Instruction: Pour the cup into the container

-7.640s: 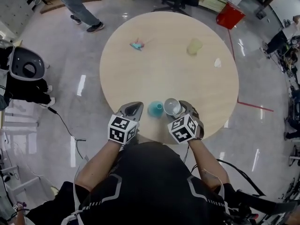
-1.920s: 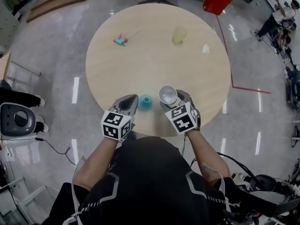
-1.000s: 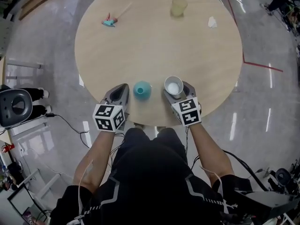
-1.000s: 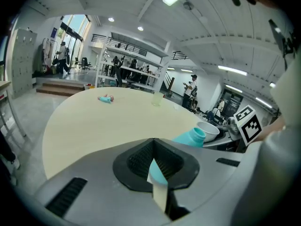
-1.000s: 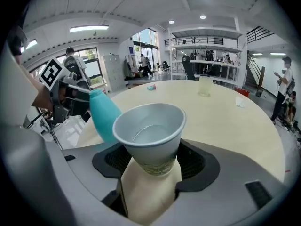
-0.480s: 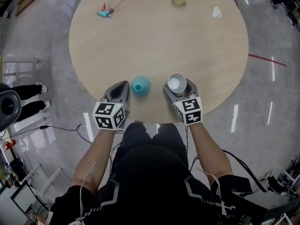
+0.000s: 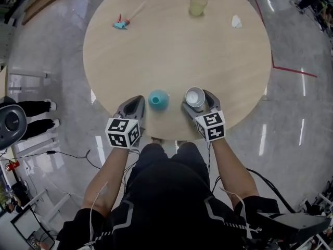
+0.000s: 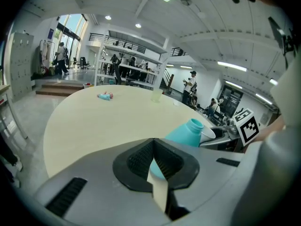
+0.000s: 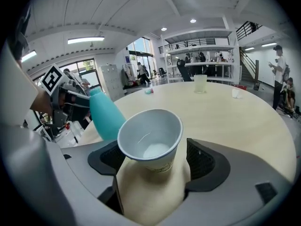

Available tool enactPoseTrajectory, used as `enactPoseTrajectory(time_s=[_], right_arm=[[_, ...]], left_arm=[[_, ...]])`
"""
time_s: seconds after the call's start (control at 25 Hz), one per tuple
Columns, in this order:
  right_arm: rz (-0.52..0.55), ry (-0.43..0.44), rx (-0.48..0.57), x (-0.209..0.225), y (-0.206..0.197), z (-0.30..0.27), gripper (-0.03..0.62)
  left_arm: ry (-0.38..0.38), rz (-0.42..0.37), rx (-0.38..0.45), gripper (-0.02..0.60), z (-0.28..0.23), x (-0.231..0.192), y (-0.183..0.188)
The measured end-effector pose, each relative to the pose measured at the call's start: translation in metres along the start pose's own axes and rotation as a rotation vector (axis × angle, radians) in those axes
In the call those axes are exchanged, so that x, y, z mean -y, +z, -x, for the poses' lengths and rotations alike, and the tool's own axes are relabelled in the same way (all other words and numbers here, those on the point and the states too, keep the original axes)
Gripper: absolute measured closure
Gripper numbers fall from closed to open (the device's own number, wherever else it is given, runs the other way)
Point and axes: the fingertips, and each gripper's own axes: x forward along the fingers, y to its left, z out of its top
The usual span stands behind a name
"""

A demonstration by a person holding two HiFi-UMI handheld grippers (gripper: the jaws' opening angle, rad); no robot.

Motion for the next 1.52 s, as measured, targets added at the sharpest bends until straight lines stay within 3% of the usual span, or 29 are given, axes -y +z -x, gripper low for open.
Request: enactPoseTrajectory(time_s=[0.16, 0.48, 0.52, 0.6, 0.88, 1.12, 1.52], right_arm=[[0.0, 0.006, 0.011, -0.001, 0.008, 0.008, 0.183], [0.063, -0.008, 0.144, -0.01, 0.065, 0.048, 0.187], [0.07, -0.008, 0.174, -0.012, 0.076, 0.054, 0.202], [0.092, -0.012, 0.238, -0.015, 0.101, 0.067, 0.349], [0.067, -0.009, 0.375, -0.02, 0.168, 0.109, 0.547], [0.071, 0.0, 0.404, -0.021, 0.176, 0.131, 0.586], [0.066, 0.132, 0.416, -0.019, 0.167, 0.173, 0.586]], left_arm=[[0.005, -0.014, 0.028, 0.58, 0.008, -0.001, 0.013], [-0.007, -0.033, 0.13, 0.58, 0.031, 0.011, 0.053], [-0.012, -0.035, 0.146, 0.58, 0.034, 0.015, 0.059], [-0.019, -0.041, 0.181, 0.58, 0.039, 0.021, 0.071], [-0.111, -0.06, 0.252, 0.581, 0.059, 0.054, 0.104], [-0.133, -0.08, 0.279, 0.581, 0.077, 0.075, 0.112], [-0.095, -0.095, 0.315, 0.581, 0.103, 0.135, 0.106]])
